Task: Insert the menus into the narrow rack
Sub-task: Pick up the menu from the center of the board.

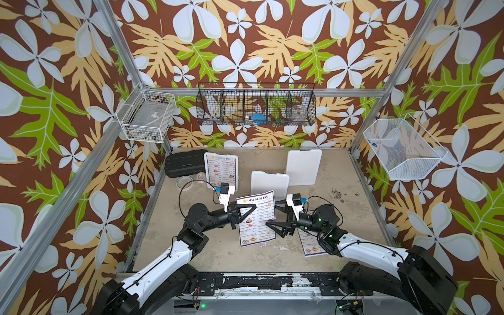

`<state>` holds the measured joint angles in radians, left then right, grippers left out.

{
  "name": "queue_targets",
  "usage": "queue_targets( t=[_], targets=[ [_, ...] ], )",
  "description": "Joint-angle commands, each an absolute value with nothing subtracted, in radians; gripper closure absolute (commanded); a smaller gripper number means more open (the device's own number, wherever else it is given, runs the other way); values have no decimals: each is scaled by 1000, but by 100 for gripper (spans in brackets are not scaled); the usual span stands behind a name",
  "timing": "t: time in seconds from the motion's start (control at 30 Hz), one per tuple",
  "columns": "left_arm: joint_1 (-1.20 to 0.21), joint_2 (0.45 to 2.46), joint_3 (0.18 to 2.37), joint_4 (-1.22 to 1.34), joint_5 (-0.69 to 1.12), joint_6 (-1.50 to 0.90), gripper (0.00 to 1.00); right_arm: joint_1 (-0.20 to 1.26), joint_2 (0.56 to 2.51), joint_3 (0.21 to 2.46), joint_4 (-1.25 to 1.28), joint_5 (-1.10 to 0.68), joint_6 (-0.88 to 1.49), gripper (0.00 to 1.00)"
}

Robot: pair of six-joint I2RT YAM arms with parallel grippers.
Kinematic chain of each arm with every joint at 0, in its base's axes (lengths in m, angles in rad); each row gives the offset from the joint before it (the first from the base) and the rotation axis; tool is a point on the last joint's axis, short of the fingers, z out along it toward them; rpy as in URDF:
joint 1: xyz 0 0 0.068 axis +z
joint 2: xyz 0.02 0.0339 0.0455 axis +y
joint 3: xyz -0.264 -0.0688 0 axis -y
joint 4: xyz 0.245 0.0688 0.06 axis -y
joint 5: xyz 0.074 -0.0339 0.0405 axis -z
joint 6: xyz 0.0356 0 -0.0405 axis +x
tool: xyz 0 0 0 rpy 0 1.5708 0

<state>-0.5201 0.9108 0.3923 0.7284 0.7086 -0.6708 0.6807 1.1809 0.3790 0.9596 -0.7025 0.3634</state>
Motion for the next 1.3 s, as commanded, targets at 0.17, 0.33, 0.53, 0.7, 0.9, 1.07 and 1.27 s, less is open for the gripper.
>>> queue_targets(
  t=[0.17, 0.33, 0.53, 0.7, 0.9, 1.07, 1.27],
  targets=[
    [-527, 956, 402, 788, 716, -640, 100, 681, 1210, 407, 1095, -825, 448, 39],
    [-527, 948, 399, 793, 715, -637, 100, 681, 1216, 417, 1077, -819, 446, 59],
    [-528, 937, 394, 788, 709, -632, 100, 680, 1210, 426, 1056, -809, 448, 80],
    [-528, 925, 391, 789, 704, -629, 94, 680, 1197, 444, 1001, -765, 432, 100],
    [-528, 895, 357, 812, 631, -627, 52, 679, 1164, 456, 956, -718, 417, 100],
    [-528, 840, 195, 1071, 566, -599, 6, 658, 1117, 466, 927, -668, 415, 100],
    [-528, 803, 193, 988, 581, -545, 6, 614, 1088, 478, 947, -688, 443, 100]
  ],
)
